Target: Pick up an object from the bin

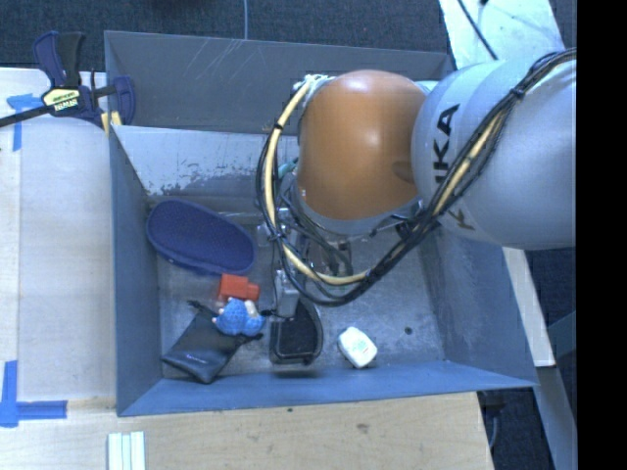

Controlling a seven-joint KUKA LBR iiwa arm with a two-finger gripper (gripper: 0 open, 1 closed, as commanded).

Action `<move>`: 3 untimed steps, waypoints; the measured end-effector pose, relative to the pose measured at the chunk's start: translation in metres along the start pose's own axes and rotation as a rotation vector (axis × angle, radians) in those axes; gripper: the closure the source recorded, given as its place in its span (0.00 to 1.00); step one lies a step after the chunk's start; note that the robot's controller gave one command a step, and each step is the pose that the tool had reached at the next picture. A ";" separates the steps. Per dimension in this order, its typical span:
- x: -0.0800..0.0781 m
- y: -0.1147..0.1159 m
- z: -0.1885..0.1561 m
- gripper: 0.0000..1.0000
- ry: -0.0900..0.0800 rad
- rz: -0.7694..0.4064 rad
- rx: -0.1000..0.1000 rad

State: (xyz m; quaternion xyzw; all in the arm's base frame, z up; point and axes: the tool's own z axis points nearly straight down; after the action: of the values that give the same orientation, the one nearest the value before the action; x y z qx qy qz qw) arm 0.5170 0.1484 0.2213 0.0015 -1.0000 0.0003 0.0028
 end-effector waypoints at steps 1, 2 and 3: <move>0.024 0.033 0.084 0.00 -0.003 0.225 0.000; -0.030 0.009 0.148 0.00 -0.019 -0.427 -0.003; -0.033 0.010 0.143 1.00 -0.030 -0.424 -0.005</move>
Offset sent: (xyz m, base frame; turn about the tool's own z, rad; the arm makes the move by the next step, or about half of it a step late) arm -0.0238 0.0332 -0.0826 0.2273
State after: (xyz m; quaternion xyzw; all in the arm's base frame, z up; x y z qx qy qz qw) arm 0.5493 0.1581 0.0777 0.2119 -0.9772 -0.0026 -0.0121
